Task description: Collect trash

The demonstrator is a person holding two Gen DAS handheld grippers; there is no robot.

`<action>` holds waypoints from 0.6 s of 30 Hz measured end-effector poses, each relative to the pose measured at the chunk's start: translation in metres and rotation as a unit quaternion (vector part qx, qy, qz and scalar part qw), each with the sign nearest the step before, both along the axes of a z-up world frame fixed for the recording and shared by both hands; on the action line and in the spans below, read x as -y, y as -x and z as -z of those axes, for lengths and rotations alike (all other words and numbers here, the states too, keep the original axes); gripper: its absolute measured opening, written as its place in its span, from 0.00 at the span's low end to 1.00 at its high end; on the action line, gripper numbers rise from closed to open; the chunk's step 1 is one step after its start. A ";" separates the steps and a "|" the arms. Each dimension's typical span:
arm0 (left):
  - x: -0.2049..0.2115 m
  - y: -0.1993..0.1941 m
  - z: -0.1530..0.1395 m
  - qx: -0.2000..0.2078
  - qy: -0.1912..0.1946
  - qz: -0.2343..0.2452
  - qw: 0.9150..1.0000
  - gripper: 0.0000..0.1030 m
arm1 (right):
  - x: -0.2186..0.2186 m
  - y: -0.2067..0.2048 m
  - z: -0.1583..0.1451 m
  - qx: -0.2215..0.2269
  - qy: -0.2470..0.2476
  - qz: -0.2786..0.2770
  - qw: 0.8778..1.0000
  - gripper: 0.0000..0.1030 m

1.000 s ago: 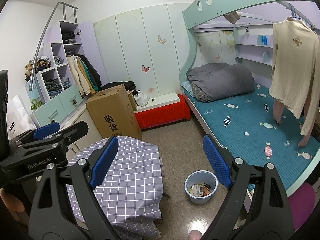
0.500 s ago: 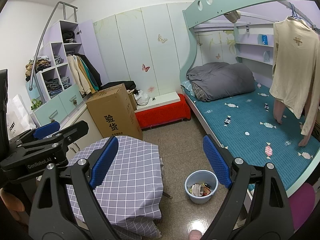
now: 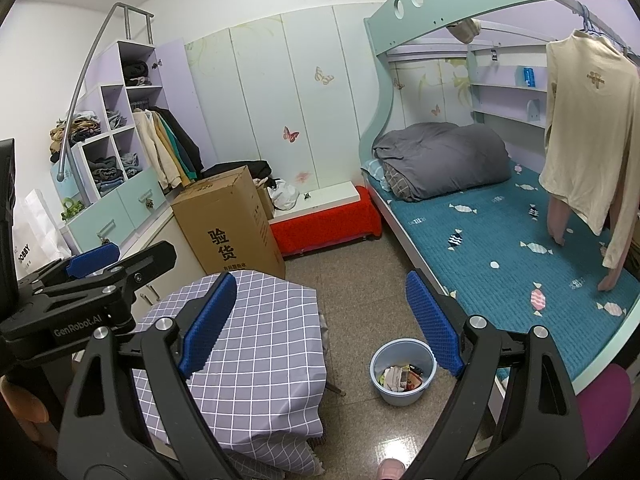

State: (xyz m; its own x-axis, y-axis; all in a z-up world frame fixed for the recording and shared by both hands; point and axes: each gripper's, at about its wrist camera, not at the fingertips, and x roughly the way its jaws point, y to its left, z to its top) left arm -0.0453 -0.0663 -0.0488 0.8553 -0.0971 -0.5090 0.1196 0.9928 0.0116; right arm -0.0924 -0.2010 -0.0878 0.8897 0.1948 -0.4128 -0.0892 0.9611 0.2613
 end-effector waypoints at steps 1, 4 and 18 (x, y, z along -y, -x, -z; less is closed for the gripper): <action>0.000 0.000 0.000 0.000 0.000 0.000 1.000 0.90 | 0.000 0.000 0.000 0.000 0.000 0.000 1.000 0.83; 0.000 0.000 -0.001 -0.001 0.000 0.000 1.000 0.90 | 0.001 -0.001 0.000 -0.001 0.000 0.000 1.000 0.83; 0.000 -0.001 -0.001 -0.001 0.000 0.000 1.000 0.90 | 0.000 0.000 0.001 -0.003 -0.002 0.000 1.000 0.83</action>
State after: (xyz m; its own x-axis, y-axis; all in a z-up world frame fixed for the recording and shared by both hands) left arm -0.0446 -0.0666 -0.0476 0.8541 -0.0976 -0.5108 0.1200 0.9927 0.0109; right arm -0.0920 -0.2007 -0.0892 0.8870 0.1970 -0.4177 -0.0885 0.9602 0.2650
